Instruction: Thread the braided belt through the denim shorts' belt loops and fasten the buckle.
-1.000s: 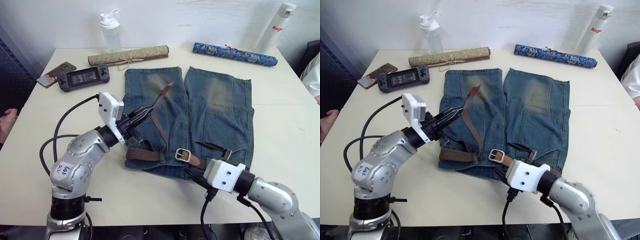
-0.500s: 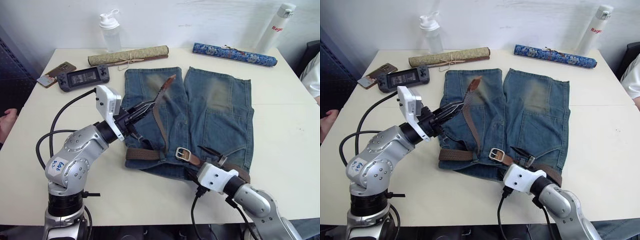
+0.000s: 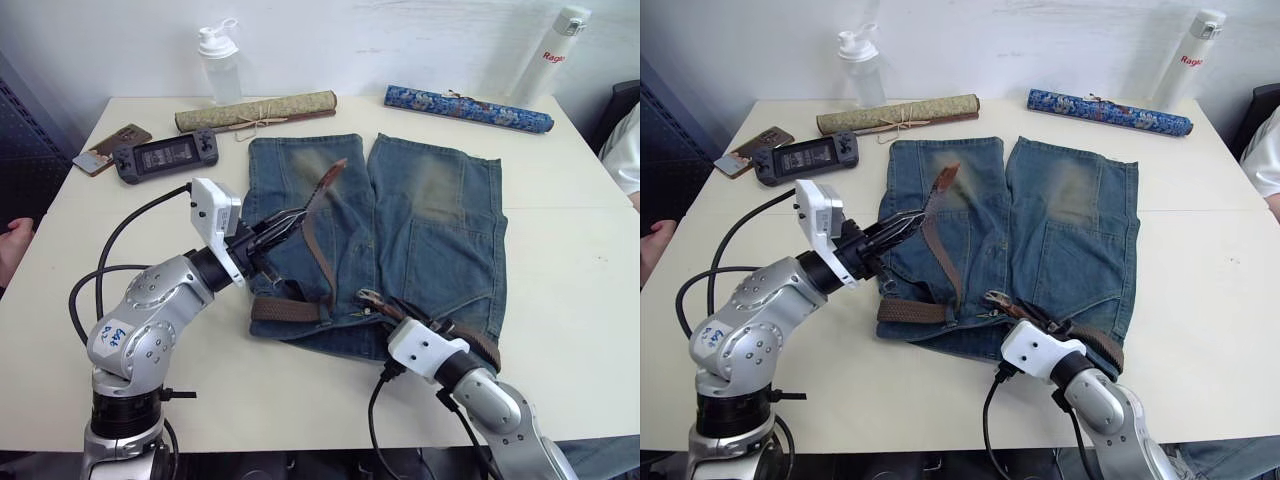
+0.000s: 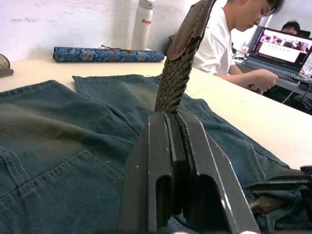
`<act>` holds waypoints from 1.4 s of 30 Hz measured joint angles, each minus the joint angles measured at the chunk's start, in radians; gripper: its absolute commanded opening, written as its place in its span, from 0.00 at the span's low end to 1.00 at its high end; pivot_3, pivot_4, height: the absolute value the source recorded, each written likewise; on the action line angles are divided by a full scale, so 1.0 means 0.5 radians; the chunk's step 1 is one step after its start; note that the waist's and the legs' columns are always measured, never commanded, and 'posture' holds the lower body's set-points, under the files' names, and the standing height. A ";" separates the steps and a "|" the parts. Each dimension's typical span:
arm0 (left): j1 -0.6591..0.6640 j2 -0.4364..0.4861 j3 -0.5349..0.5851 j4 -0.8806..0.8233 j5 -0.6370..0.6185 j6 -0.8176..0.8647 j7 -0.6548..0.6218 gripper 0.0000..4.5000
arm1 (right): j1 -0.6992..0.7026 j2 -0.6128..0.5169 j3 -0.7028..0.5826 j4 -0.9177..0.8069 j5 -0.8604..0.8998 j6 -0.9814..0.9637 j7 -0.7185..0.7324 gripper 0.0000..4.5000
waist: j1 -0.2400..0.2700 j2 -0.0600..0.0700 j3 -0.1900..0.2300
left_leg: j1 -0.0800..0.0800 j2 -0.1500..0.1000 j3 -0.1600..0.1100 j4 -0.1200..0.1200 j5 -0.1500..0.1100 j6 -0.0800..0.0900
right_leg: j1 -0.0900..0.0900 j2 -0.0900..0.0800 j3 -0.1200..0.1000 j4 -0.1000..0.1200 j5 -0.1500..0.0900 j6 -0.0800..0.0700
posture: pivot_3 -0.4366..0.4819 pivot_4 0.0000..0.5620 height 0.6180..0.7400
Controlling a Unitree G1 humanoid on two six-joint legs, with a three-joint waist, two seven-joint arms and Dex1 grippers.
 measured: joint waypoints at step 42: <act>0.377 0.389 -0.597 0.076 0.566 -0.230 -0.489 0.00 | -0.343 0.163 0.001 -0.105 0.050 0.423 0.042 0.00 | -0.003 -0.001 -0.001 | 0.000 0.000 0.001 0.000 -0.002 -0.002 | -0.004 -0.002 0.001 0.013 -0.004 -0.003 | 0.48 0.27 0.82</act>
